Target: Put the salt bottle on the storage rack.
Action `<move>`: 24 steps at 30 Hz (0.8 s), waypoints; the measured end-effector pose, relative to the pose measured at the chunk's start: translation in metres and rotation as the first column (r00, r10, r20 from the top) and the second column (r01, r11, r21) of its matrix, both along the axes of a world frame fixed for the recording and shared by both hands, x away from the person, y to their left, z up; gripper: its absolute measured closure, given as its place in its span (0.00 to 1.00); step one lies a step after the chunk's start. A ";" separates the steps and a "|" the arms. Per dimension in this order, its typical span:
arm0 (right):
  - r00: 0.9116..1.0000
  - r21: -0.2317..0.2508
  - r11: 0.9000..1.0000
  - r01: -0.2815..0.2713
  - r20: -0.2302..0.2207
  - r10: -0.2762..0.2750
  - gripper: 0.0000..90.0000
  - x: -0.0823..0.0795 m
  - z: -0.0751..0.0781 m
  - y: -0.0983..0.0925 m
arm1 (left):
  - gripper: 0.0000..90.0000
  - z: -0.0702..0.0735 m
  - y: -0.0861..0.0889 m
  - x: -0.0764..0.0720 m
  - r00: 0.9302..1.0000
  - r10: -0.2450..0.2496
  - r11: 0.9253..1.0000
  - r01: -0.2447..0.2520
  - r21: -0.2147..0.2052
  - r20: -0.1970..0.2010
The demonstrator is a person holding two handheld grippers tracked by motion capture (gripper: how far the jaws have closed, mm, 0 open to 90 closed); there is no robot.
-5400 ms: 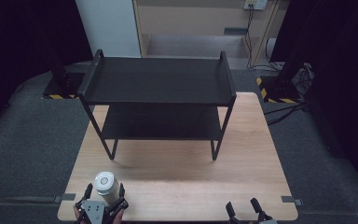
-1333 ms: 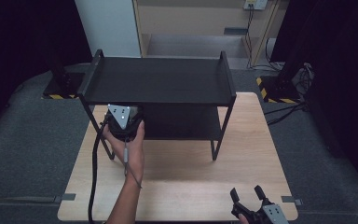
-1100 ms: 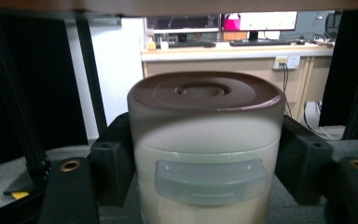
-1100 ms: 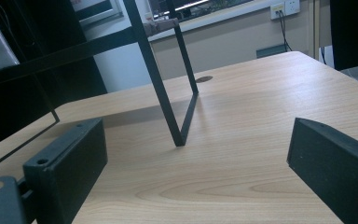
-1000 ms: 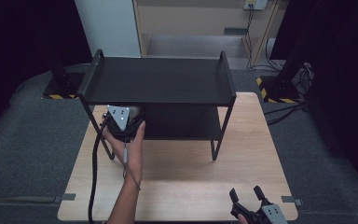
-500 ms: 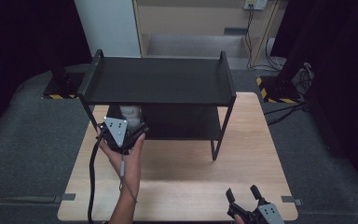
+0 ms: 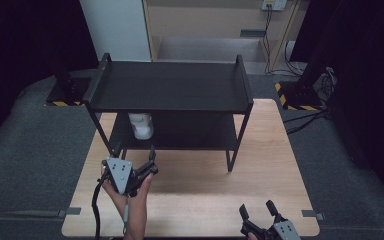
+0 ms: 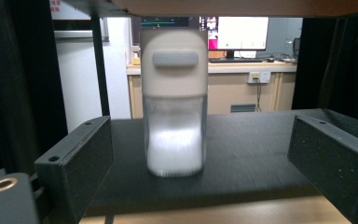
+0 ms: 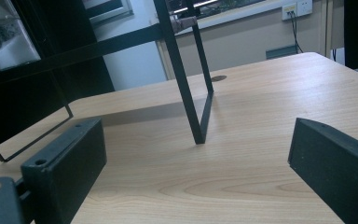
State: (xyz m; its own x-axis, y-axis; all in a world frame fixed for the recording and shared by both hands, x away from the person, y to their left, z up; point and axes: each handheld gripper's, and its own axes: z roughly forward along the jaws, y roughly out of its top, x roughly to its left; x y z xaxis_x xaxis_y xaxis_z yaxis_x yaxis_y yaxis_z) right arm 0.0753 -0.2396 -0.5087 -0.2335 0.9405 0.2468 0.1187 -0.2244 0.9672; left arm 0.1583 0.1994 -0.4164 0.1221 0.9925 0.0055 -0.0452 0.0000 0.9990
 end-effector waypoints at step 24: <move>1.000 -0.002 1.000 -0.001 0.015 0.001 0.05 -0.007 0.003 0.007 | 0.07 -0.039 0.045 -0.064 0.998 -0.029 1.000 0.028 -0.007 -0.050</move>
State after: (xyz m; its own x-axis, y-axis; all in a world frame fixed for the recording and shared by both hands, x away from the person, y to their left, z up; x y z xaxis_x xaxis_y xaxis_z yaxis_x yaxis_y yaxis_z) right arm 0.0685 -0.2324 -0.5056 -0.2381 0.9408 0.2412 0.1049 -0.2220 0.9694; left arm 0.0944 0.2440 -0.4554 0.1502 0.9886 -0.0077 0.0051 0.0071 1.0000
